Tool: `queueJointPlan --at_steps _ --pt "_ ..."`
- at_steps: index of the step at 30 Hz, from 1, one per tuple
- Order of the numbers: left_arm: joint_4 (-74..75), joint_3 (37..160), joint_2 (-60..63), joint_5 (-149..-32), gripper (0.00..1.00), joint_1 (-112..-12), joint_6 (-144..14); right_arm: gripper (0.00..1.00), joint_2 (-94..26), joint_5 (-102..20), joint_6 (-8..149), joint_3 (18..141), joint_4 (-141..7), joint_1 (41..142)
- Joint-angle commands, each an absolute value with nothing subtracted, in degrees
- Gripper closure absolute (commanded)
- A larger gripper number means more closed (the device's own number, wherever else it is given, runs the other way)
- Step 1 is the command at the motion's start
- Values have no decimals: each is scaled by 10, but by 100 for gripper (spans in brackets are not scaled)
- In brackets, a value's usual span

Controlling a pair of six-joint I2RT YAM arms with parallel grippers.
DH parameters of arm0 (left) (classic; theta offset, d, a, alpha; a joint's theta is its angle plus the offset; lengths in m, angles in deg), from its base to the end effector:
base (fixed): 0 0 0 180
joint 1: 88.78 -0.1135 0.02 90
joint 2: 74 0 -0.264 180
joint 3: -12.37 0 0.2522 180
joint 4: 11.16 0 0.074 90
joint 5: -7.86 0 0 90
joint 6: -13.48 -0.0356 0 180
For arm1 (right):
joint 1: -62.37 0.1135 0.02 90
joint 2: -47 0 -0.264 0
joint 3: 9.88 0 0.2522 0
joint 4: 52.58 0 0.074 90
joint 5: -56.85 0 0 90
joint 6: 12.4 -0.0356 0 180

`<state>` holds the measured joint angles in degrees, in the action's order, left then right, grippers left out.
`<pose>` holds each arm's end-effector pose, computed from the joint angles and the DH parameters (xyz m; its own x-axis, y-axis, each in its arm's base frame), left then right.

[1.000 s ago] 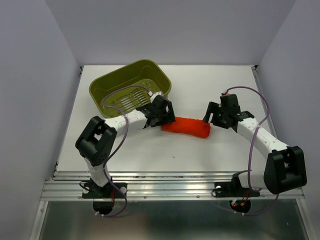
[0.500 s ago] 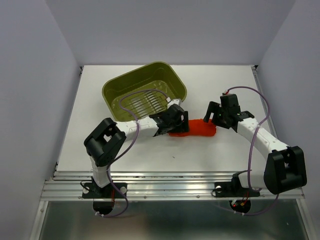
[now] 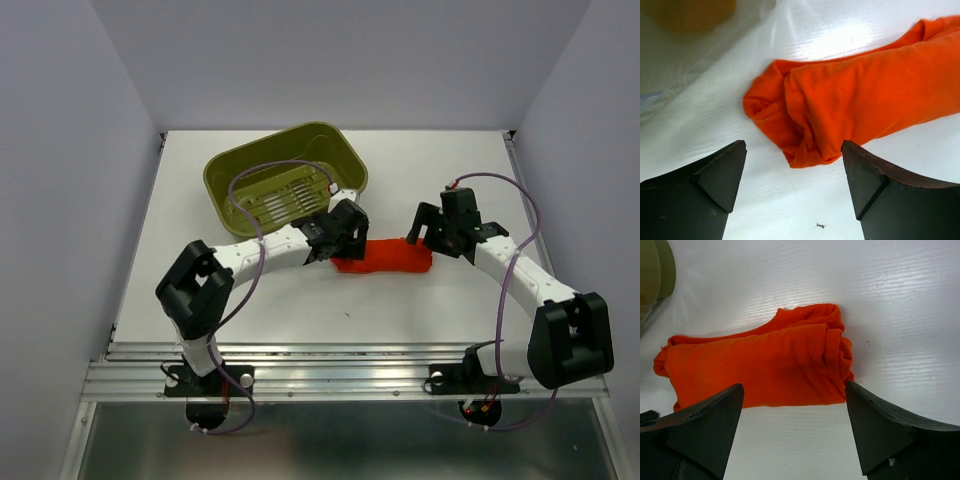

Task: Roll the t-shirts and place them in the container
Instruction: Move the bin to the center of the board.

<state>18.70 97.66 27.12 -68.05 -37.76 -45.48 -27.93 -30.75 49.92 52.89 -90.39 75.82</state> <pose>0.2517 -0.2972 0.2261 -0.7193 0.0938 -0.6883 0.3223 0.9229 -0.2109 0.2614 0.0610 0.2314 -0.7553 0.2966 -0.5845 0.1633 0.9488 0.2704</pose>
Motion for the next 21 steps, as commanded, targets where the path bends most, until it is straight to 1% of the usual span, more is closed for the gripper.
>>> queueJointPlan --at_steps 1,6,13,18,21 --pt "181 983 172 -607 12 -376 -468 11 -261 -308 492 545 -897 755" --pt "168 954 133 -589 14 -376 -459 10 -266 -315 493 546 -895 755" --pt "210 906 103 -590 14 -376 -439 9 -272 -324 492 551 -891 755" --pt "211 867 84 -588 15 -397 -462 9 -271 -327 489 546 -888 755" --pt "199 848 66 -579 15 -435 -498 9 -270 -327 489 543 -888 755"
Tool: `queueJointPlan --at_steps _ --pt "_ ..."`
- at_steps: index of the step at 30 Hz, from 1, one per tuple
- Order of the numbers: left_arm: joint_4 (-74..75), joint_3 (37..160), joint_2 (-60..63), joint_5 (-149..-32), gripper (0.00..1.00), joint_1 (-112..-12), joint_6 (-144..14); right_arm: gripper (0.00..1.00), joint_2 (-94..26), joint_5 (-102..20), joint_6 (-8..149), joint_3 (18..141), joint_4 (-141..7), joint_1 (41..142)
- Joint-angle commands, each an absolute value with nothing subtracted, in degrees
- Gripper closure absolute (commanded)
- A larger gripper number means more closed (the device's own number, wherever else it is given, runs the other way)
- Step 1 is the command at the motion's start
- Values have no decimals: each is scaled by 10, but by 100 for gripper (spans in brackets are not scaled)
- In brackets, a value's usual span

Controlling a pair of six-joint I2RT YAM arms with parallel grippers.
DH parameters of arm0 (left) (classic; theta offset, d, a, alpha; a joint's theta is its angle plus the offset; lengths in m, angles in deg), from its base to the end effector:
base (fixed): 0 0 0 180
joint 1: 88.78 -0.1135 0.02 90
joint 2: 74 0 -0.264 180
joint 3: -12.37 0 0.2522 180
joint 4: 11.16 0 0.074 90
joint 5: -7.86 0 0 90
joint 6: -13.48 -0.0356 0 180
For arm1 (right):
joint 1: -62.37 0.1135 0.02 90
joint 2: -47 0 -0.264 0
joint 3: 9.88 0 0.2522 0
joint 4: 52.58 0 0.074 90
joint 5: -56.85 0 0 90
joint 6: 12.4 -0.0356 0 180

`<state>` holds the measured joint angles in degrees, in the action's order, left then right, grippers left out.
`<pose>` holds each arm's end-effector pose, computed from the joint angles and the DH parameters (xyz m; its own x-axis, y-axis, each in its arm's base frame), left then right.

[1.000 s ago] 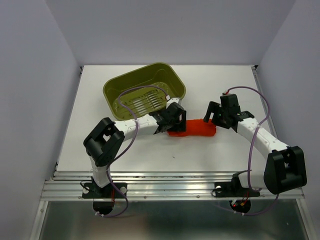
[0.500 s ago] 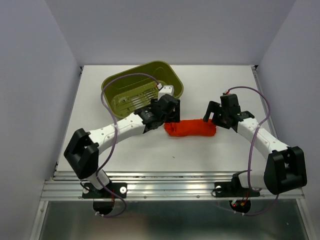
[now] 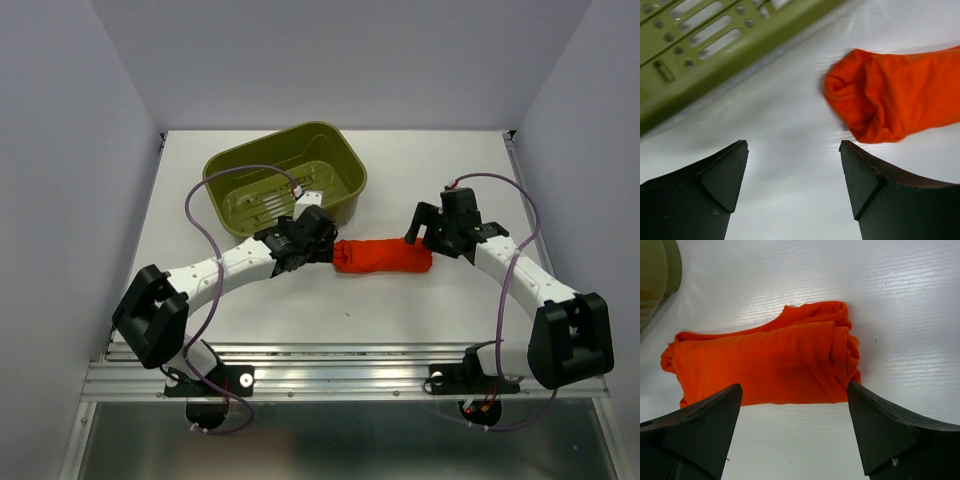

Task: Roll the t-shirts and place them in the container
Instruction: Move the bin to the center of the board.

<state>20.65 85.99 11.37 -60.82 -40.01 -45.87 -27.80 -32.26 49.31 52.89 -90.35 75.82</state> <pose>0.2228 -0.2346 0.2514 -0.6594 0.0318 -0.7511 0.2218 0.9629 -0.1539 0.2610 0.0618 0.2320 -0.7597 0.3055 -0.5740 0.1559 0.9426 0.2955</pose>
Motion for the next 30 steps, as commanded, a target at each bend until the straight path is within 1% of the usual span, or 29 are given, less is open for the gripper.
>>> queueJointPlan --at_steps 1,3,5,8,11,12,16,21,23,26,27,30 --pt "193 844 64 -573 16 -457 -507 9 -269 -327 489 542 -887 755" --pt "188 849 68 -541 16 -473 -529 9 -269 -327 487 542 -887 755" --pt "178 871 84 -535 16 -506 -556 9 -270 -332 486 542 -886 755" --pt "134 893 106 -559 16 -542 -588 9 -271 -348 485 541 -883 755" --pt "146 934 127 -593 17 -547 -584 9 -262 -350 485 538 -884 755" --pt "147 936 123 -629 18 -543 -581 9 -257 -346 485 534 -884 755" --pt "161 905 93 -689 18 -516 -535 8 -245 -339 483 518 -883 755" --pt "147 842 42 -781 18 -475 -410 8 -262 -347 479 514 -883 755" --pt "129 828 38 -798 18 -448 -377 9 -266 -346 479 515 -881 755" --pt "84 815 60 -818 12 -424 -324 8 -271 -340 482 520 -880 755" --pt "77 813 71 -845 11 -424 -317 8 -271 -339 482 522 -881 755" --pt "49 816 116 -851 9 -422 -292 8 -266 -338 482 523 -880 755"
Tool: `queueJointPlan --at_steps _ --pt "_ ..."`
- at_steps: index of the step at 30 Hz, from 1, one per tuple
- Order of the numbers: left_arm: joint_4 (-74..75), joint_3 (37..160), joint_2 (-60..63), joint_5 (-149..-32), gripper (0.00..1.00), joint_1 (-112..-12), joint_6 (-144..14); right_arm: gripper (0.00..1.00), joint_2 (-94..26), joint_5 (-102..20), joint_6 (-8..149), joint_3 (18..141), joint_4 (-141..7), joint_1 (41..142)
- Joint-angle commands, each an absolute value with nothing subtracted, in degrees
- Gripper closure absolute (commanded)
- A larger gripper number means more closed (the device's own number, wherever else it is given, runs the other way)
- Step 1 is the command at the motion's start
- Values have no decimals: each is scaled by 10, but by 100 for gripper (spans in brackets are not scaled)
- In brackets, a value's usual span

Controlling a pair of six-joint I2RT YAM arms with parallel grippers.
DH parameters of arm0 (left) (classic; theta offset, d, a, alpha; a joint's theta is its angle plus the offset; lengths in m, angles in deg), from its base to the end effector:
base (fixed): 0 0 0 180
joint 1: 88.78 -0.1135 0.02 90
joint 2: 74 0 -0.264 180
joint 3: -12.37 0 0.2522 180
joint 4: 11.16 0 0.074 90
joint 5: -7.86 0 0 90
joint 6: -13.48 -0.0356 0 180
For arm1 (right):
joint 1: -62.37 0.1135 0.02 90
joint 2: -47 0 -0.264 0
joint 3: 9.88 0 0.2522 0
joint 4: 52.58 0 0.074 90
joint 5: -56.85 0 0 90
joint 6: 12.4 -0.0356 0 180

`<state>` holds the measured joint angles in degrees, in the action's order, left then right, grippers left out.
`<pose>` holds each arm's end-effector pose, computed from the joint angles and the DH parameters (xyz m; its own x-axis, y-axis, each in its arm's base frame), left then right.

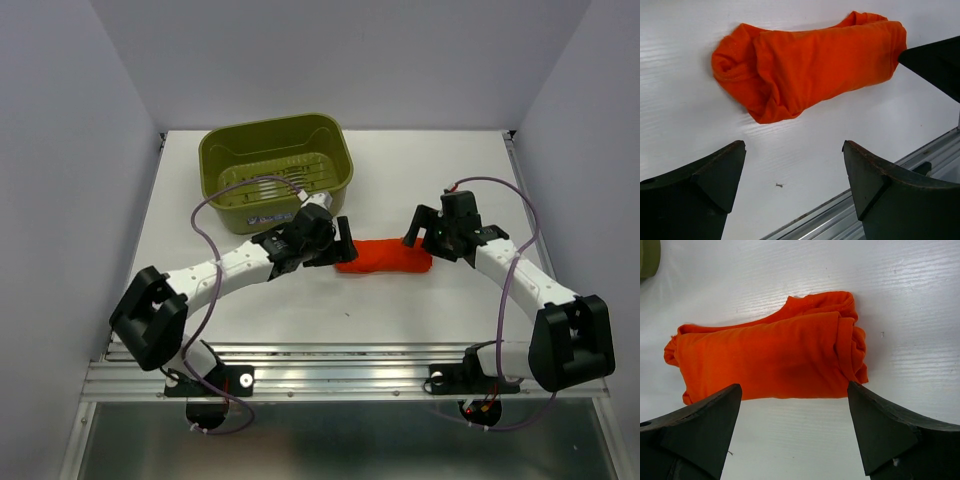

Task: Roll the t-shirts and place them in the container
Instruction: Pick up the T-shirt from the center of the board.

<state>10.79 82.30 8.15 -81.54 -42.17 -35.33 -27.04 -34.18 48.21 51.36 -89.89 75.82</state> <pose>0.2209 -0.2331 0.2601 -0.7650 -0.1494 -0.6265 0.2883 0.7905 -0.5404 0.2562 0.0619 0.2274 -0.7698 0.3204 -0.5520 0.1538 0.9325 0.3267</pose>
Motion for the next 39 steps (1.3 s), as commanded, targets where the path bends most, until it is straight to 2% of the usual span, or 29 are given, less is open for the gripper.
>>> queueJointPlan --at_steps 1,5,21,28,30,34,39 --pt "38 812 129 -849 9 -422 -287 8 -263 -337 482 522 -880 755" --pt "4 820 171 -829 9 -424 -292 8 -256 -338 483 516 -881 755" --pt "45 893 279 -720 10 -403 -345 8 -257 -339 486 514 -882 755" --pt "44 921 330 -716 11 -396 -361 8 -259 -340 485 512 -883 755" --pt "30 920 336 -737 14 -396 -365 8 -259 -341 486 512 -884 755" --pt "-35 893 328 -777 30 -396 -374 8 -258 -342 486 512 -883 755" --pt "-26 875 279 -768 29 -393 -402 8 -252 -338 488 514 -888 755"
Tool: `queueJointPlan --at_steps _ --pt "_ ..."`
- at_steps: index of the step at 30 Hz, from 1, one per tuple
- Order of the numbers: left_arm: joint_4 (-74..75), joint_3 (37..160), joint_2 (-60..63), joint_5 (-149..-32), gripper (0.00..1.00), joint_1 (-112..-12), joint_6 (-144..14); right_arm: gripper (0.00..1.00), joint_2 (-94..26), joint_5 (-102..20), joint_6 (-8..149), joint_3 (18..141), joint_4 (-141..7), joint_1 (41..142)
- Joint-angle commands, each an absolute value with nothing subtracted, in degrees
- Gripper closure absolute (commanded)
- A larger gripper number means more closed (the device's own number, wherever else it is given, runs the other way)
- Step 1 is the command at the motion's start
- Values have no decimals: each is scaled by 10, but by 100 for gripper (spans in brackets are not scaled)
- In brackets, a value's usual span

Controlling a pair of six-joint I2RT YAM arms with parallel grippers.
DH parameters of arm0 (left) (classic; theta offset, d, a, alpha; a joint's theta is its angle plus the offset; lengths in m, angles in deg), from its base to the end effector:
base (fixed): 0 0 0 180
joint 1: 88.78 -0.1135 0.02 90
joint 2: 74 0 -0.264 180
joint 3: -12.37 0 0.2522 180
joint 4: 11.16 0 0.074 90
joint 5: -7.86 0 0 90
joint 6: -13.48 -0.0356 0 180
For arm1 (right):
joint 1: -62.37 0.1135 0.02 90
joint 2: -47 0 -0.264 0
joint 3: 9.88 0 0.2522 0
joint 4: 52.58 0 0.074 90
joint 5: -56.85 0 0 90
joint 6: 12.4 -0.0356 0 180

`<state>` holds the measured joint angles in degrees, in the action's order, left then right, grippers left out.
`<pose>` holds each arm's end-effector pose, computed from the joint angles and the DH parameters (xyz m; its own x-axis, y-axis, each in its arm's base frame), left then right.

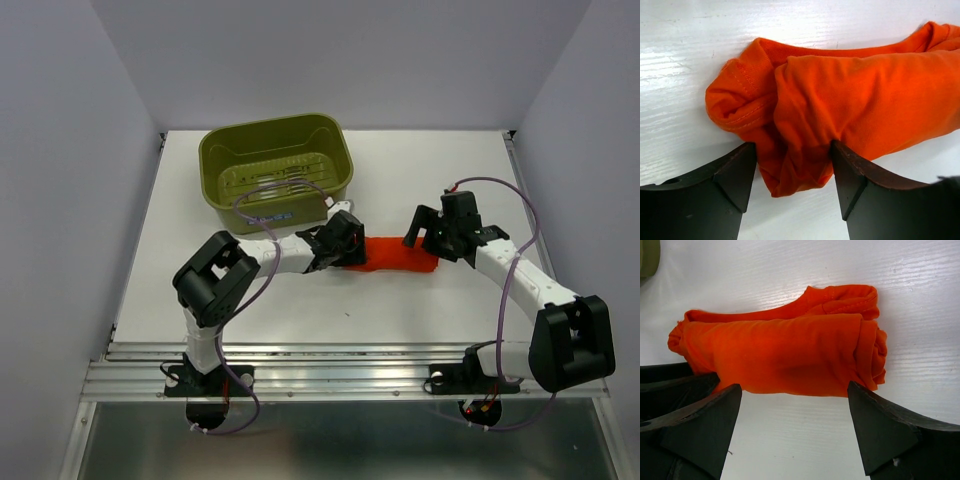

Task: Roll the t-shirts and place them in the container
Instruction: Pick up the T-shirt from the center of the board.

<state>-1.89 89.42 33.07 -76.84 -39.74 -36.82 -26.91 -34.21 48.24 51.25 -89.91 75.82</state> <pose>0.2651 -0.3003 0.1704 -0.7698 -0.0835 -0.6328 0.2773 0.8492 -0.4494 0.2557 0.0618 0.2273 -0.7701 0.3199 -0.5520 0.1531 0.9326 0.3268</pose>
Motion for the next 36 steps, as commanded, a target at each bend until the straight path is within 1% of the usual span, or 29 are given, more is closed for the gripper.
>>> queueJointPlan --at_steps 1,2,5,9,15,20,25,33,36 --pt "-21 870 271 -766 27 -392 -409 8 -248 -338 488 515 -888 755" --pt "-13 869 261 -763 21 -393 -425 8 -245 -337 488 517 -889 755" --pt "24 863 223 -740 14 -393 -441 8 -239 -334 488 520 -889 755" --pt "60 863 198 -706 12 -398 -452 8 -244 -334 488 526 -889 755" --pt "52 901 254 -724 7 -410 -450 8 -249 -337 487 527 -889 755" --pt "30 916 288 -733 5 -418 -425 8 -249 -335 489 527 -889 755" --pt "-24 919 313 -755 5 -421 -422 8 -251 -337 490 527 -889 755" --pt "-64 918 338 -782 8 -421 -432 8 -249 -335 490 522 -890 755" --pt "-85 917 345 -797 11 -418 -439 8 -254 -334 489 516 -889 755"
